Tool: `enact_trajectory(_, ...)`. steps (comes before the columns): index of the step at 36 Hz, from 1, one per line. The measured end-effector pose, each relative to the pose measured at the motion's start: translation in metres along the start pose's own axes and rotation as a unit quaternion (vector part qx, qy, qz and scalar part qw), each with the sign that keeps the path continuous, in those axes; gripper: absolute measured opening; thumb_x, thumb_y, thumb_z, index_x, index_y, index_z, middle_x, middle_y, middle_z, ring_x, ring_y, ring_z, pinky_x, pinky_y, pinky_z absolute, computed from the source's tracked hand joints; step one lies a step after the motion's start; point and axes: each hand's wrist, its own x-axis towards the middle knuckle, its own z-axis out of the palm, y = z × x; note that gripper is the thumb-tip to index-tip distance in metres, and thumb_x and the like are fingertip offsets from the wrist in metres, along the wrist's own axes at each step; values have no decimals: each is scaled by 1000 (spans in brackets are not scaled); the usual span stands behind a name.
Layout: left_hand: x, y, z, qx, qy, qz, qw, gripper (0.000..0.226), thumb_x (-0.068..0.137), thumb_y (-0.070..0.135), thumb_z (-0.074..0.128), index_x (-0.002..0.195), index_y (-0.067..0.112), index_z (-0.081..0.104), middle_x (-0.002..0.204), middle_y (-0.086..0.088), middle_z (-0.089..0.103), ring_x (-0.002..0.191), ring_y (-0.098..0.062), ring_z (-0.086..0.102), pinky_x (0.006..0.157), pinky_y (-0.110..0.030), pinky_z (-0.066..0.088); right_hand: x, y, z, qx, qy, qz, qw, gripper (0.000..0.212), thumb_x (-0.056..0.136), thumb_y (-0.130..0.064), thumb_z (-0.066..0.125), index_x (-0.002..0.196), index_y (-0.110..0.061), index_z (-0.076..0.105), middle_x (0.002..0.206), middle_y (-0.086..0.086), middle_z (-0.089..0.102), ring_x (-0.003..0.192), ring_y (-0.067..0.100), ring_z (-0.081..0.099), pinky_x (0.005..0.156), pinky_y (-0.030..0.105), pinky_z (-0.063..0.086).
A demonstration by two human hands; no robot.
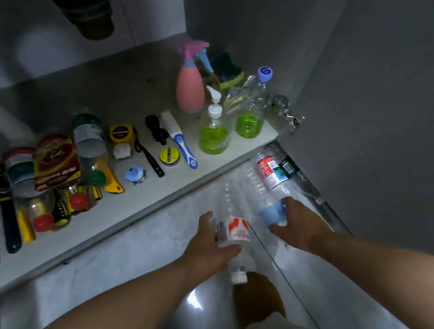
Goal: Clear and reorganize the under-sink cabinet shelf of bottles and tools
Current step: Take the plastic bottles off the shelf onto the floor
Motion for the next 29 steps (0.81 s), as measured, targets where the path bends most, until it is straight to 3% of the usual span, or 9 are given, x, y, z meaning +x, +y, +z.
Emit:
enact_trajectory(3, 15, -2, 14, -35, -22, -32, 999, 107, 82, 26, 83, 156, 37, 7, 141, -10, 56, 119, -25, 63, 102, -49, 53, 15, -4, 0, -81, -5, -6, 997, 32, 93, -36, 57, 116, -13, 56, 114, 13, 62, 100, 26, 66, 88, 37, 57)
enact_trajectory(7, 38, 0, 24, -50, -8, -42, 998, 105, 82, 26, 82, 155, 43, 8, 151, -8, 47, 125, -29, 58, 100, -53, 53, 38, -11, 6, -87, 41, 47, 994, 56, 92, -48, 58, 133, -12, 46, 127, 14, 54, 115, 29, 59, 96, 41, 52)
enact_trajectory(12, 66, 14, 36, 0, 59, -40, 997, 105, 81, 38, 82, 157, 41, 10, 152, -6, 46, 126, -28, 57, 102, -47, 53, 55, -11, 13, -101, 79, 35, 991, 68, 89, -53, 64, 139, -18, 34, 137, 15, 46, 123, 31, 54, 97, 47, 53)
enact_trajectory(16, 80, 22, 48, 17, 117, -49, 992, 99, 85, 38, 79, 158, 35, 13, 150, -5, 49, 129, -29, 56, 106, -43, 49, 61, -8, 20, -96, 93, 46, 990, 67, 91, -40, 66, 144, -19, 30, 141, 18, 41, 125, 34, 50, 96, 51, 52)
enact_trajectory(19, 88, 25, 58, 19, 120, -41, 992, 99, 85, 34, 79, 159, 32, 13, 150, -5, 49, 130, -27, 55, 101, -32, 47, 62, -8, 27, -75, 96, 61, 991, 69, 93, -26, 66, 150, -22, 27, 147, 18, 36, 131, 34, 45, 101, 51, 50)
enact_trajectory(22, 89, 29, 63, 7, 106, -18, 994, 94, 86, 28, 80, 158, 28, 19, 145, -2, 53, 127, -25, 57, 95, -27, 48, 55, -7, 34, -73, 125, 25, 989, 65, 90, -21, 67, 147, -20, 34, 145, 17, 39, 131, 33, 43, 103, 46, 49)
enact_trajectory(24, 88, 30, 65, 1, 104, 0, 995, 82, 87, 21, 79, 153, 27, 30, 140, -2, 59, 122, -23, 61, 102, -35, 52, 49, -3, 38, -93, 155, -27, 983, 58, 87, -18, 69, 139, -18, 43, 139, 14, 45, 125, 30, 45, 100, 41, 49)
enact_trajectory(29, 86, 28, 62, 12, 86, 7, 996, 73, 89, 10, 73, 153, 21, 38, 140, -4, 60, 126, -22, 59, 108, -41, 50, 38, 9, 41, -140, 109, -96, 979, 65, 83, -11, 66, 143, -18, 41, 146, 9, 40, 130, 28, 39, 105, 37, 45)
